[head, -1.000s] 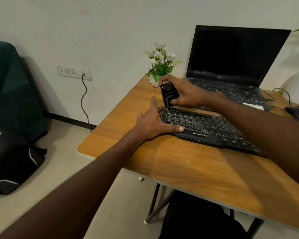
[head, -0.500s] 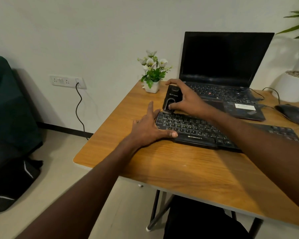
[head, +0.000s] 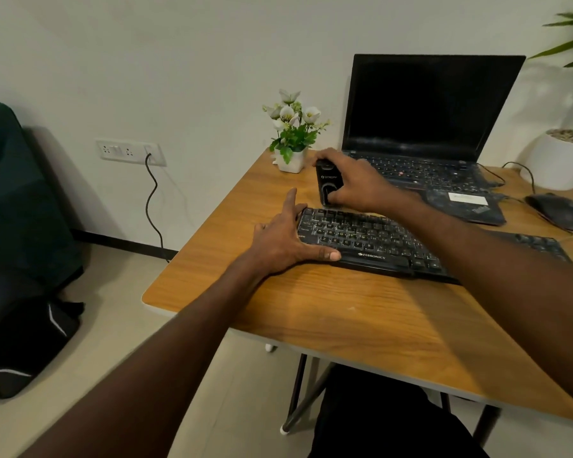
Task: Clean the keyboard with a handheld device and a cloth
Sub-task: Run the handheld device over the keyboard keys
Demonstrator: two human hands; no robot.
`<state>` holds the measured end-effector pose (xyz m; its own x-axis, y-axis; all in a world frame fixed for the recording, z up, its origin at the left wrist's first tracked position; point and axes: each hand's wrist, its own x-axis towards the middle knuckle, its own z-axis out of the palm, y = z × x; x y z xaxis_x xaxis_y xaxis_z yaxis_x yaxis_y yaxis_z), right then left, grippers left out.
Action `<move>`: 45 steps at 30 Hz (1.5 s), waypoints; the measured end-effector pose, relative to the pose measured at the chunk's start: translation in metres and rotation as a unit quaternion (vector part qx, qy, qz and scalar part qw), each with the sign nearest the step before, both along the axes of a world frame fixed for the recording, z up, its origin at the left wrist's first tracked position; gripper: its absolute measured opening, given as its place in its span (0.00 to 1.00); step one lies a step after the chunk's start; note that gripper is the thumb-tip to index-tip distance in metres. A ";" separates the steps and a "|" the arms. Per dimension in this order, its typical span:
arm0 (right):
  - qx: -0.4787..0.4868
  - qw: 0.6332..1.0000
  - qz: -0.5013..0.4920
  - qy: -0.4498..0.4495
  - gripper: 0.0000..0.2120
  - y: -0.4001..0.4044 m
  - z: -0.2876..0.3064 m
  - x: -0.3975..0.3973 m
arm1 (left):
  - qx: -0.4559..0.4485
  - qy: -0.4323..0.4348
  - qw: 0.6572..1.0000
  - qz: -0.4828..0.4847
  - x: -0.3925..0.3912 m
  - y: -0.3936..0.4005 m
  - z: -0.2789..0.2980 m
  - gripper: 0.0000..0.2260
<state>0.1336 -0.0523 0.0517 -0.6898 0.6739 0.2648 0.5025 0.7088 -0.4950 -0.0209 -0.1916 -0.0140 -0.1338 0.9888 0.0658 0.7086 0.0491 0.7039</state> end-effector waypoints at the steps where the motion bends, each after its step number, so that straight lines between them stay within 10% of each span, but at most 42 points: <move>1: -0.015 1.000 0.002 0.025 0.37 -0.002 -0.001 0.002 | 0.001 0.001 1.000 -0.005 0.000 0.000 0.000 0.70; 13: -0.166 0.980 -0.066 0.088 0.38 -0.009 -0.001 0.005 | 0.000 0.008 1.000 0.008 0.000 -0.002 0.001 0.67; 25: -0.405 0.864 -0.145 0.261 0.38 0.000 0.008 0.019 | -0.008 0.014 1.000 0.012 0.002 -0.002 0.003 0.66; 45: -0.117 0.980 -0.097 0.129 0.31 -0.009 -0.002 0.016 | -0.012 0.026 1.000 0.011 -0.002 0.001 -0.004 0.64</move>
